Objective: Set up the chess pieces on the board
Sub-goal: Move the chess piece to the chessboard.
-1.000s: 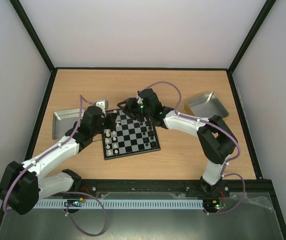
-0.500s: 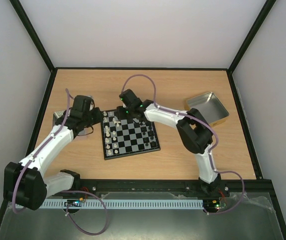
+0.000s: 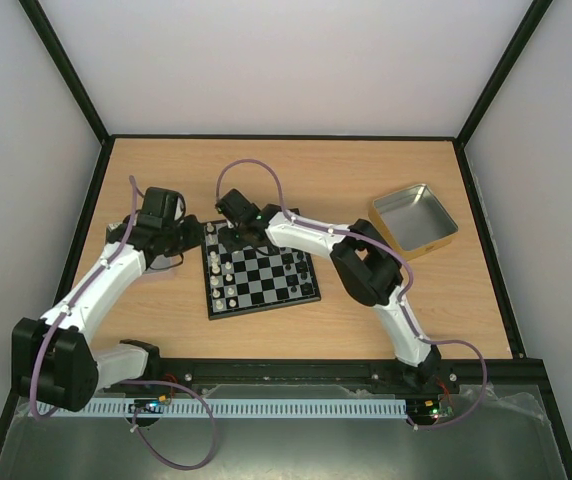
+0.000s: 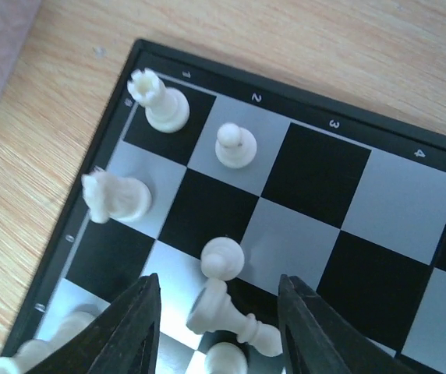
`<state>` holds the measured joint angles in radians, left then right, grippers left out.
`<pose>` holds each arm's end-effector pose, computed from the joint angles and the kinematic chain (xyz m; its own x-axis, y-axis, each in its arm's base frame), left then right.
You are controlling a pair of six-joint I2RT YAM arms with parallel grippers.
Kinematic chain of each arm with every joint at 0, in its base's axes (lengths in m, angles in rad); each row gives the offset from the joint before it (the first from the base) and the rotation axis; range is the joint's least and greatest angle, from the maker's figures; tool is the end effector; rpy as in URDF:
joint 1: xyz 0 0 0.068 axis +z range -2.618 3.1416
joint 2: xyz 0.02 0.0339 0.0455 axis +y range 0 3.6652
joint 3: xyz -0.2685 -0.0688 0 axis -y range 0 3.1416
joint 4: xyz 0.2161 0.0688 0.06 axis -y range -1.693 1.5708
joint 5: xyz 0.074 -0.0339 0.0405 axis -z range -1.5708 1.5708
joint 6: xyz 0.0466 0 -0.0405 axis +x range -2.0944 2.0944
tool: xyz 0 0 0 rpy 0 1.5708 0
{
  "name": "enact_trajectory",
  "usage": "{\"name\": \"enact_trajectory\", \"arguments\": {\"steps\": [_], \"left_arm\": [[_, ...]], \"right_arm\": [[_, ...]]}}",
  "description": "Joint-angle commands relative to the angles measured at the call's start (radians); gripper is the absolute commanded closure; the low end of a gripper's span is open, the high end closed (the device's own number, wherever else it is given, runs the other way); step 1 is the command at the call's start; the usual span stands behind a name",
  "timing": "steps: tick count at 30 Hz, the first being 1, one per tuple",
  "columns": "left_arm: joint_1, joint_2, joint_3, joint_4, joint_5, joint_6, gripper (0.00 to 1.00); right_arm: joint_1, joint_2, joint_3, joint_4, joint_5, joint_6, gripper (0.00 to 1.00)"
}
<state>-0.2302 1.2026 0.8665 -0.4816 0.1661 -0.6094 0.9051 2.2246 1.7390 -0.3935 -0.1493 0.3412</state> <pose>0.2214 -0.0598 0.2619 -0.7743 -0.3983 -0.4917 -0.1318 0.8615 -0.4904 0.2904 0.3810 0.1863 -0.7281 -0.3914 -0.5627 -0.6290 0.7079 0.3214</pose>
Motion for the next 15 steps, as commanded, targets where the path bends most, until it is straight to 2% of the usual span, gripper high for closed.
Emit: {"name": "enact_trajectory", "arguments": {"steps": [1, 15], "left_arm": [[0.005, 0.010, 0.029, -0.022, 0.025, 0.016, 0.98], [0.005, 0.055, 0.060, -0.025, 0.073, 0.033, 0.96]], "right_arm": [[0.004, 0.024, 0.028, -0.069, 0.039, -0.067, 0.62], [0.003, -0.029, -0.077, -0.064, 0.079, -0.071, 0.76]]}}
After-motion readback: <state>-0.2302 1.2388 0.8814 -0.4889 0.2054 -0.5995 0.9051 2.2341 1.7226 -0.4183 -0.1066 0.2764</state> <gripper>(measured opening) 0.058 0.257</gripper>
